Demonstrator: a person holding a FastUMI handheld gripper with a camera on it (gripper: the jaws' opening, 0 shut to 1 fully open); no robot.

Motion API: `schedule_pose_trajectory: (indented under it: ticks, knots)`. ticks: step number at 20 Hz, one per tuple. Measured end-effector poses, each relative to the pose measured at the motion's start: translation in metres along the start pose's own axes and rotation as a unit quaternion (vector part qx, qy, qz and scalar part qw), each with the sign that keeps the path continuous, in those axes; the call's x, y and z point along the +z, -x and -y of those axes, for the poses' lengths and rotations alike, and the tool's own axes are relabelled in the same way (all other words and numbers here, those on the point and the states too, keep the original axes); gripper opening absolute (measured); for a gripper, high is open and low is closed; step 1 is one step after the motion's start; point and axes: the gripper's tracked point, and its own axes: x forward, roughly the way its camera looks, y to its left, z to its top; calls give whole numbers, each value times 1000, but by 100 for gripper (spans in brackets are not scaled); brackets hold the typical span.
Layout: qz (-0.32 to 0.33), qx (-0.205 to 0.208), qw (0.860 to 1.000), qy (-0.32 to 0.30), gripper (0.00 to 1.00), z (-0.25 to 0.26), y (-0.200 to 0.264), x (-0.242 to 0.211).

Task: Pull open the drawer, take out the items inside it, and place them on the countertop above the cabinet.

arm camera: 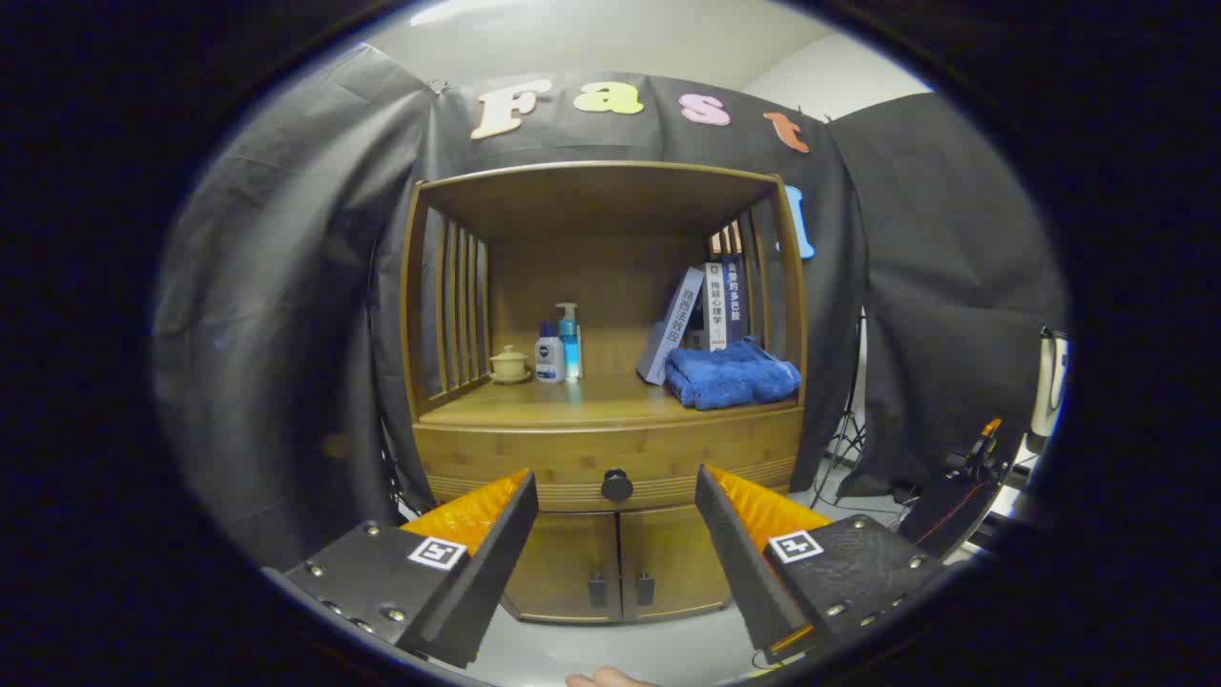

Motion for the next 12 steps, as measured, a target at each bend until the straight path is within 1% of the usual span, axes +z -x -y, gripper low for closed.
schedule_pose_trajectory:
  ticks: [6, 10, 12]
  knots:
    - [-6, 2, 1000, 8, 99, -5, -3, -7]
    - [-12, 3, 1000, 1, 99, -4, -6, -9]
    - [-10, -3, 1000, -8, 100, 2, -7, -8]
